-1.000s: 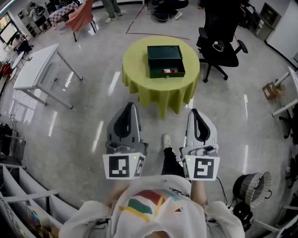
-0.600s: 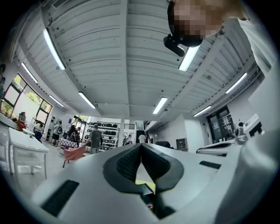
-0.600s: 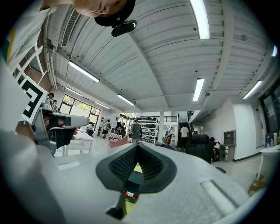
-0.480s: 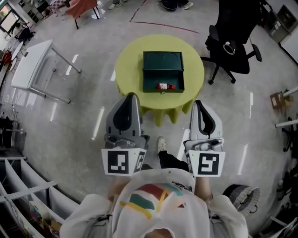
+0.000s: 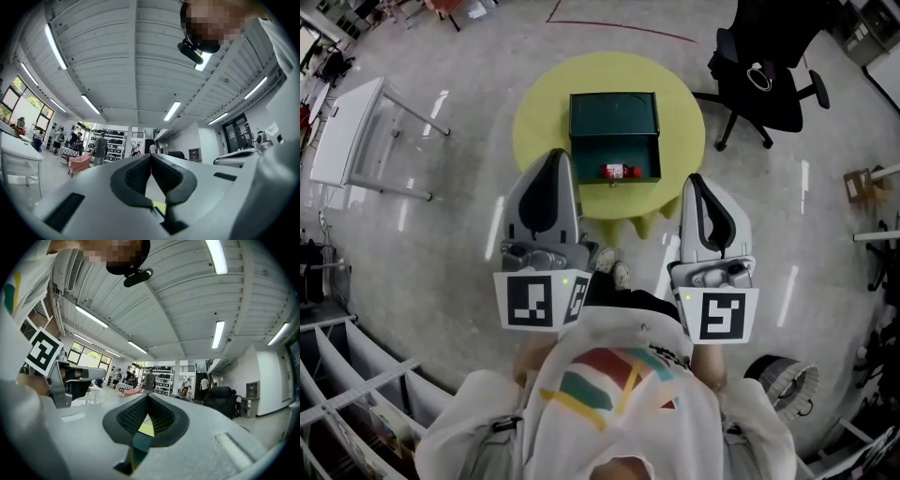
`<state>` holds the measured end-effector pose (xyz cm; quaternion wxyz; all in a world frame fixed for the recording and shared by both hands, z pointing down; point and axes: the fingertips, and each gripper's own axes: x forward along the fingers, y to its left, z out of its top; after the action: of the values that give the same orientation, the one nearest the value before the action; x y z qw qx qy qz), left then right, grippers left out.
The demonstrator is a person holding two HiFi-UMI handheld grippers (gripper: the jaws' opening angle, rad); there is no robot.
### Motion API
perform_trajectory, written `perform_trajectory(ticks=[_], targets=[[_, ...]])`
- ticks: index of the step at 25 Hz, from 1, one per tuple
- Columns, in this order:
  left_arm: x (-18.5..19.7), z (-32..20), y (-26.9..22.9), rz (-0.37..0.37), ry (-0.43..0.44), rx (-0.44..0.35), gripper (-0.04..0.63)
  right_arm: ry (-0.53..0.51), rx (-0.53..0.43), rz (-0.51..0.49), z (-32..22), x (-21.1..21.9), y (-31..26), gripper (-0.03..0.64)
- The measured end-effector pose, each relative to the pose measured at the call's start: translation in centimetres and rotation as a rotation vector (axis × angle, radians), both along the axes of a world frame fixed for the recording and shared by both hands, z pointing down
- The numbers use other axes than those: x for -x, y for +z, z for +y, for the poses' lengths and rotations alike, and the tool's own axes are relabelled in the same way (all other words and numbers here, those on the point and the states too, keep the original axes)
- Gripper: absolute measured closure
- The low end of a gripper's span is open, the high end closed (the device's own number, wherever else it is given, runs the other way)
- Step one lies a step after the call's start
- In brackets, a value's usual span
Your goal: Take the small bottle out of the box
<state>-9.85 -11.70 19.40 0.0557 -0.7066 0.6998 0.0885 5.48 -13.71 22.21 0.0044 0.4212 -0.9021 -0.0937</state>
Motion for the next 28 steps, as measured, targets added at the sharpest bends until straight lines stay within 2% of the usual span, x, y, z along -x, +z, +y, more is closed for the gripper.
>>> perform_trajectory(ticks=[10, 20, 23, 24, 26, 28], targets=[[0.0, -5.0, -0.9, -0.032, 0.087, -0.006, 0.580, 0.041, -0.008, -0.024, -3.8, 1.3, -0.6, 0.612], [0.0, -9.2, 1.3, -0.050, 0.207, 0.098, 0.578, 0.042, 0.031, -0.007, -6.0, 2.2, 0.7, 0.612], [0.3, -10.8, 2.5, -0.086, 0.230, 0.139, 0.577, 0.048, 0.059, 0.007, -6.5, 2.2, 1.6, 0.612], [0.2, -11.2, 3.3, -0.108, 0.254, 0.170, 0.570, 0.051, 0.070, 0.008, -6.6, 2.2, 2.0, 0.612], [-0.3, -12.1, 5.2, -0.146, 0.328, 0.248, 0.470, 0.051, 0.098, 0.009, -6.6, 2.2, 2.9, 0.612], [-1.0, -13.2, 6.8, -0.164, 0.408, 0.292, 0.428, 0.045, 0.124, 0.016, -6.6, 2.2, 3.8, 0.612]])
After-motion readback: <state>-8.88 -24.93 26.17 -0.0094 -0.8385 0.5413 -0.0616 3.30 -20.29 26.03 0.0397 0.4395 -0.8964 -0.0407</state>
